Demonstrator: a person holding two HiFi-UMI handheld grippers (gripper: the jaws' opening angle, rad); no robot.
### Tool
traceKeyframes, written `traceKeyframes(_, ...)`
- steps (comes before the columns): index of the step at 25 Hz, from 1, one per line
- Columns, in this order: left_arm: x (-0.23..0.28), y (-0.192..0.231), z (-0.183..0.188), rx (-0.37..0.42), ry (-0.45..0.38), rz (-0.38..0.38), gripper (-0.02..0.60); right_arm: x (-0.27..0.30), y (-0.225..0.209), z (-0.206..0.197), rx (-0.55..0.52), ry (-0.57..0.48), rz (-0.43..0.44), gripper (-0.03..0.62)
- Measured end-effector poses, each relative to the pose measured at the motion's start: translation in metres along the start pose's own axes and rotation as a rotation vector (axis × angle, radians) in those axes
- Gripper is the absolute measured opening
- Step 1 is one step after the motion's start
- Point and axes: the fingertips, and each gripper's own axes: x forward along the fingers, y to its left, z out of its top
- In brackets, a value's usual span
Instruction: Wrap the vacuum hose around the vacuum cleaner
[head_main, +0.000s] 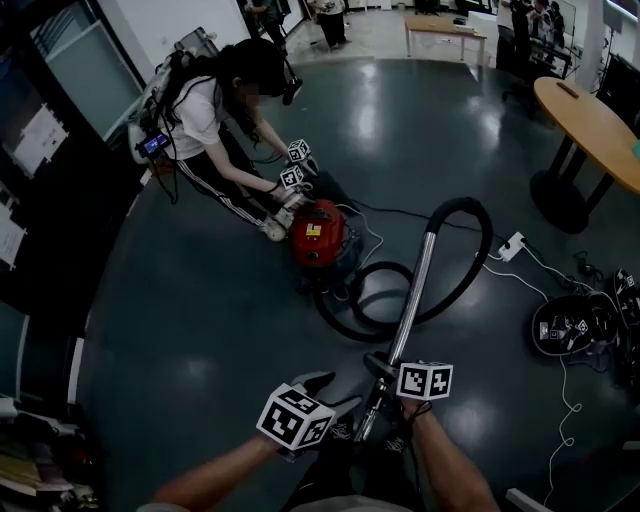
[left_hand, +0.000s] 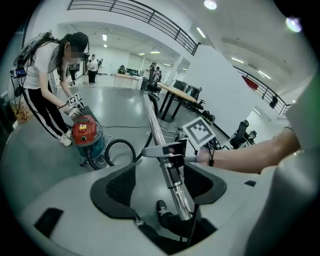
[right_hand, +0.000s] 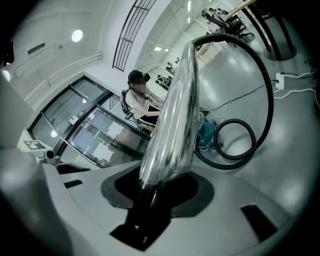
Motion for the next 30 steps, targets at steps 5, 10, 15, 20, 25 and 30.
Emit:
traceKeyframes(5,-0.010,-0.011,-0.014,0.086,0.053,0.029,0.299,-0.012,-0.011,0.006,-0.017,0.019,-0.012,0.147)
traceKeyframes(10,0.006,-0.002,-0.008,0.151,0.058,0.096,0.298,-0.035,-0.017,-0.007,-0.066,0.101,-0.024,0.147)
traceKeyframes(15,0.035,-0.019,0.024,0.250,0.007,0.095,0.296,-0.075,-0.028,-0.038,-0.165,0.263,-0.044,0.147)
traceKeyframes(20,0.071,-0.037,0.059,0.379,-0.024,0.094,0.296,-0.121,-0.046,-0.067,-0.299,0.421,-0.083,0.146)
traceKeyframes(25,0.103,-0.042,0.084,0.535,0.023,0.080,0.296,-0.154,-0.069,-0.083,-0.427,0.565,-0.147,0.136)
traceKeyframes(30,0.132,-0.046,0.103,0.755,0.038,0.028,0.296,-0.170,-0.095,-0.083,-0.515,0.684,-0.213,0.126)
